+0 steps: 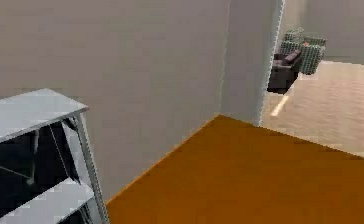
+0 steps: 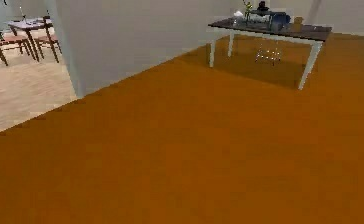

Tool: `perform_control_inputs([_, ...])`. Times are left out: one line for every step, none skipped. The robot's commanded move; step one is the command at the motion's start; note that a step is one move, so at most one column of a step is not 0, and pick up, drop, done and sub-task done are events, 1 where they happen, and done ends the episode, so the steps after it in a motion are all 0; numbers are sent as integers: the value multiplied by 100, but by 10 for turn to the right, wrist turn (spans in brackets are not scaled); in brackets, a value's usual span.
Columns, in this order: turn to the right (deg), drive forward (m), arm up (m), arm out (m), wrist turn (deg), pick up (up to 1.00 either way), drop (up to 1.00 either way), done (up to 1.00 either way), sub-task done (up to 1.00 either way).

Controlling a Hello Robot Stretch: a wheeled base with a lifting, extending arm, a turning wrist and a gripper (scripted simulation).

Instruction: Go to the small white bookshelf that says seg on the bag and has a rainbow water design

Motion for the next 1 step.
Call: perform_control_inputs([-450,0,0,0,0,0,0,0,0])
